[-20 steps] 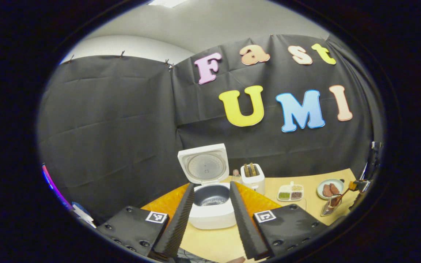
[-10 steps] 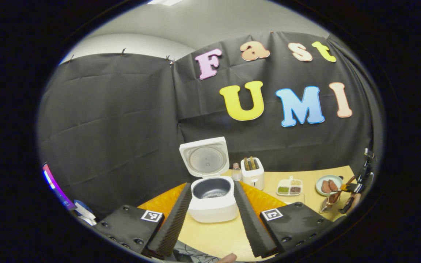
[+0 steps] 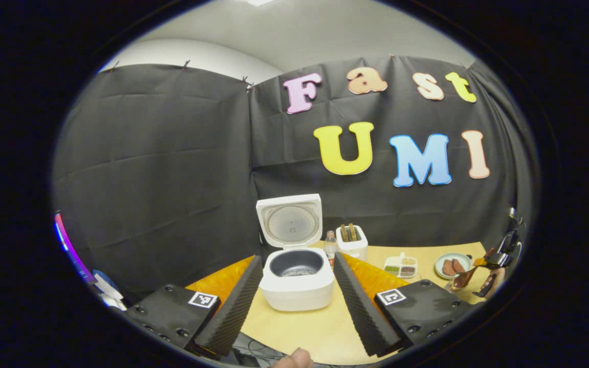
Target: Close the left gripper, press the button to open the rice cooker; take a wooden spoon from the chopstick holder with the right hand, scoop a spoonful of rice and pour it into the rice cooker, then put the wooden spoon back into the chopstick holder.
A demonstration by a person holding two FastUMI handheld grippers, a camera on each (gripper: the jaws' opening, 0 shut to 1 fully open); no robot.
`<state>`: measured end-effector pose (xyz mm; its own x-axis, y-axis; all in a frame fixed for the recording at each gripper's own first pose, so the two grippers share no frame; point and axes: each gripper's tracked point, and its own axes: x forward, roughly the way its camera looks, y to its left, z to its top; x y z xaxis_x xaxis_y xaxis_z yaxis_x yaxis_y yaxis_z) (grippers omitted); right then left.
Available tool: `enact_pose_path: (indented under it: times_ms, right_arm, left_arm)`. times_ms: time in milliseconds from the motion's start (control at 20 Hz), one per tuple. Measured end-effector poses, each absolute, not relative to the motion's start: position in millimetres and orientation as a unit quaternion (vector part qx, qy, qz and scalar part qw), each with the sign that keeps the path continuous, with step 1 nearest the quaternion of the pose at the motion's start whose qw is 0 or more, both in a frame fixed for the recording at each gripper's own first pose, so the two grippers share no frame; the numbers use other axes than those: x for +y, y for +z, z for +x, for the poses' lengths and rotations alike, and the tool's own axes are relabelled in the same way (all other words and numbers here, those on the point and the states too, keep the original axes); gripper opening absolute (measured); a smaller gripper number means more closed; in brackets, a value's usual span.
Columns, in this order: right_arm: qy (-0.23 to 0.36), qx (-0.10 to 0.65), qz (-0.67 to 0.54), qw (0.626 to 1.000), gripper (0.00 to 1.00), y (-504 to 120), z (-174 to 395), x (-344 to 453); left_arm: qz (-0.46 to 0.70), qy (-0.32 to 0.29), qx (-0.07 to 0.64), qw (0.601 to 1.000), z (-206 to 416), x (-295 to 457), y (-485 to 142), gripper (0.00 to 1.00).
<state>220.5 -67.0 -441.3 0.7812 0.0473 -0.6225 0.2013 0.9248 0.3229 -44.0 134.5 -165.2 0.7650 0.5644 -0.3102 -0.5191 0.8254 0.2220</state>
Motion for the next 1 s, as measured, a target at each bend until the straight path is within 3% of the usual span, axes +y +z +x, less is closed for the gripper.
enact_pose_path:
  times_ms: [350,500,700,1000]
  right_arm:
    - [-0.025,0.284,0.119,0.951,0.12,-336.8,180.9,-6.3]
    - [0.001,0.277,0.103,0.955,0.12,-312.3,167.0,42.4]
    - [0.041,0.293,0.068,0.953,0.12,-311.8,165.0,103.9]
    - [0.116,0.327,0.038,0.937,0.12,-374.7,197.3,187.3]
  left_arm:
    - [0.023,0.254,0.123,0.959,-91.4,197.2,-136.7,1.0]
    - [-0.002,0.235,0.11,0.966,-110.8,222.6,-136.9,0.96]
    - [0.008,0.233,0.095,0.968,-121.4,245.2,-128.7,0.92]
    - [-0.001,0.263,0.109,0.959,-100.7,259.1,-138.0,0.92]
